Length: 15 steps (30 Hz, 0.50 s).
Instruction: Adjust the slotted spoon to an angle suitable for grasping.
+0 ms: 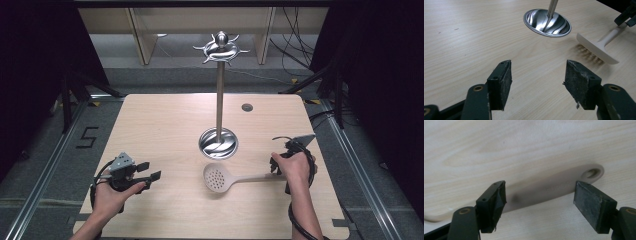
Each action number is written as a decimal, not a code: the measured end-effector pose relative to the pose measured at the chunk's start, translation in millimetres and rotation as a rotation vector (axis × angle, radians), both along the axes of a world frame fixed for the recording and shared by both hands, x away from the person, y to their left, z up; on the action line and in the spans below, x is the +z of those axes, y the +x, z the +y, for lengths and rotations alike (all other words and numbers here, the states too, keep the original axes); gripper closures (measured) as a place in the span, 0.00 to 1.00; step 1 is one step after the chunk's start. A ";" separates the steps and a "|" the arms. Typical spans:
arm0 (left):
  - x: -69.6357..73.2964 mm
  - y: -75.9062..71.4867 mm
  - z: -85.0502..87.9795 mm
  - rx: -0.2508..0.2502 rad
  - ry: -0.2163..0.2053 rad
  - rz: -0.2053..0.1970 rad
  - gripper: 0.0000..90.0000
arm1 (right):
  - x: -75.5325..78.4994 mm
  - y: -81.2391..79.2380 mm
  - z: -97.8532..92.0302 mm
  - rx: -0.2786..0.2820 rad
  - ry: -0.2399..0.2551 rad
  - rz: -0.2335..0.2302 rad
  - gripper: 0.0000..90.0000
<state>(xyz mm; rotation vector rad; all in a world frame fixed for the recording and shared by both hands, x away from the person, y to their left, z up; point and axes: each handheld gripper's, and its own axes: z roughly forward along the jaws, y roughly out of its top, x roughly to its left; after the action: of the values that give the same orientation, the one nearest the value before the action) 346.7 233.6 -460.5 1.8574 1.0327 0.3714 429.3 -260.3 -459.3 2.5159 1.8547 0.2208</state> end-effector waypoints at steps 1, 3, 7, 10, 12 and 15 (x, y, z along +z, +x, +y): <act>0.0 0.0 0.0 0.000 0.000 0.000 0.42 | 0.0 0.0 0.0 0.000 0.000 0.000 0.29; 0.8 -0.4 -0.7 -0.008 -0.006 -0.004 0.42 | -0.5 -1.1 -0.3 -0.003 -0.006 -0.009 0.29; 1.1 -1.0 -1.5 -0.010 -0.003 -0.003 0.41 | -0.4 -2.6 2.0 -0.044 0.001 0.008 0.29; 0.7 -0.5 -1.1 -0.011 -0.008 -0.003 0.41 | -0.8 -3.4 2.6 -0.051 -0.004 0.001 0.29; 0.8 -0.6 -1.2 -0.011 -0.010 -0.004 0.41 | -0.8 -4.2 3.1 -0.070 0.001 0.004 0.29; 1.0 -0.2 -0.3 -0.018 -0.011 -0.006 0.41 | -4.1 -6.0 4.7 -0.110 -0.022 -0.006 0.29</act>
<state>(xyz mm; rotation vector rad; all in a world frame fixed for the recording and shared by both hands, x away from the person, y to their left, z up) 346.5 233.3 -459.5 1.8531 1.0120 0.3594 423.3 -255.6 -463.4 2.5892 1.7007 0.2049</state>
